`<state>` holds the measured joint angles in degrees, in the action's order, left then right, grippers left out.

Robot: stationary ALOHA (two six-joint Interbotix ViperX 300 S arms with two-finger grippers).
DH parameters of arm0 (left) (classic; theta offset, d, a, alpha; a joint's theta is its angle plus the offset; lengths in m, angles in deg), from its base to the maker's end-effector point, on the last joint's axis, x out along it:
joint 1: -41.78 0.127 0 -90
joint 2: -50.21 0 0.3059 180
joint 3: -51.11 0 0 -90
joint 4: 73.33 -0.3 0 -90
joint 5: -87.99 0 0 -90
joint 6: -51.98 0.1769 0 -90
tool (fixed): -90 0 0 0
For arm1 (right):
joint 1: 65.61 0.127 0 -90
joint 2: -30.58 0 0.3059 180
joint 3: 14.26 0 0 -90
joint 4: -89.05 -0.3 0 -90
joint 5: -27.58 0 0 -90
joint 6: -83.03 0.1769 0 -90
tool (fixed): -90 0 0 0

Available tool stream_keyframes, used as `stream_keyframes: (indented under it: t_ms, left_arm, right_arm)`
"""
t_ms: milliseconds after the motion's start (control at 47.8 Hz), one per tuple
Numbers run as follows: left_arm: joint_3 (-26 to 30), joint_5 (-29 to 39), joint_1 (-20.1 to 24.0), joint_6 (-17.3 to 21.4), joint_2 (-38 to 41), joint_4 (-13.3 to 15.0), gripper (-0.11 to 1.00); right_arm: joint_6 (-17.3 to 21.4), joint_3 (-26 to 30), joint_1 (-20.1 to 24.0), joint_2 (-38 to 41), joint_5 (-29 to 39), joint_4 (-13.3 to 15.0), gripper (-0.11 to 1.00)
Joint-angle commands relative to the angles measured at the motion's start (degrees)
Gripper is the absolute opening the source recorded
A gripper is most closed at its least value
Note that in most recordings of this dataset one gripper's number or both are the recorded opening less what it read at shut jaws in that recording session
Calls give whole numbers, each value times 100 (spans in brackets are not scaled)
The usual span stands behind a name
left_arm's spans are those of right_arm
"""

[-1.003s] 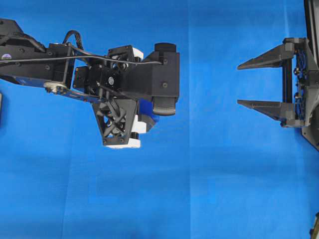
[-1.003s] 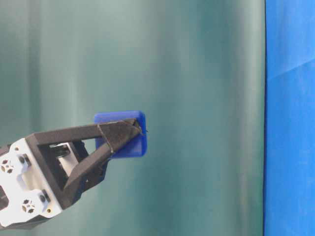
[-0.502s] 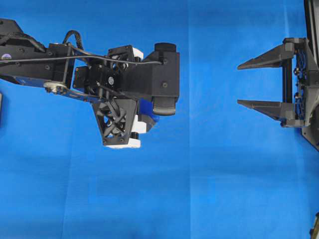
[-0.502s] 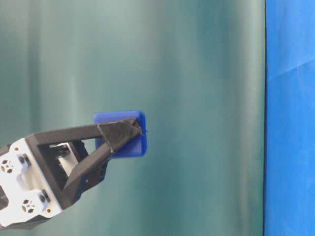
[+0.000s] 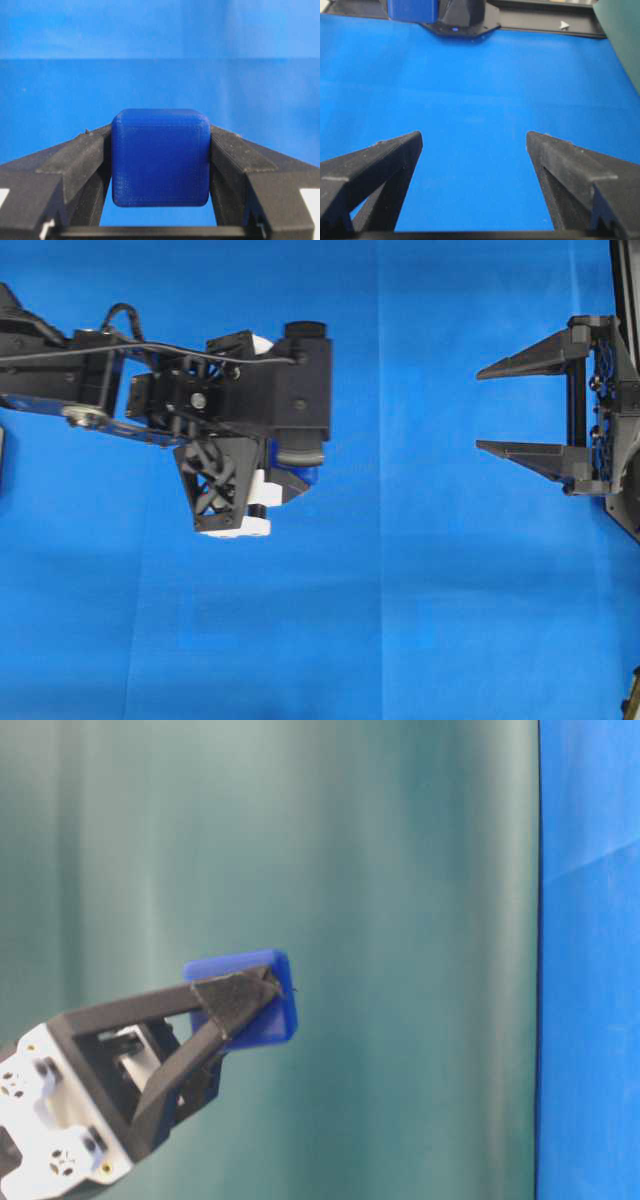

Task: Handover the blue block to the right arm after grasping it with the left arm, then place it in the designated position.
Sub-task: 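Rotate the left gripper to hold the cube up toward the center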

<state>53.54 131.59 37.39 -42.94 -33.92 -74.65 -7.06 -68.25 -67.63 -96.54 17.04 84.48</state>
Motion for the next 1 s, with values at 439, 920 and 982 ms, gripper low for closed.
stream_keyframes:
  t_ms: [439, 920, 982]
  left_arm:
    - [-1942, -3384, -26, -18, -1318, -9, 49]
    - [-2856, -5687, -26, 158, -1380, 18, 49]
    - [-2856, -5687, -26, 193, -1380, 18, 49]
  right_arm:
    - [9, 167, -18, 18, -53, 0, 96]
    - [0, 167, -18, 18, -53, 0, 96]
    - [0, 167, -18, 18, -53, 0, 96]
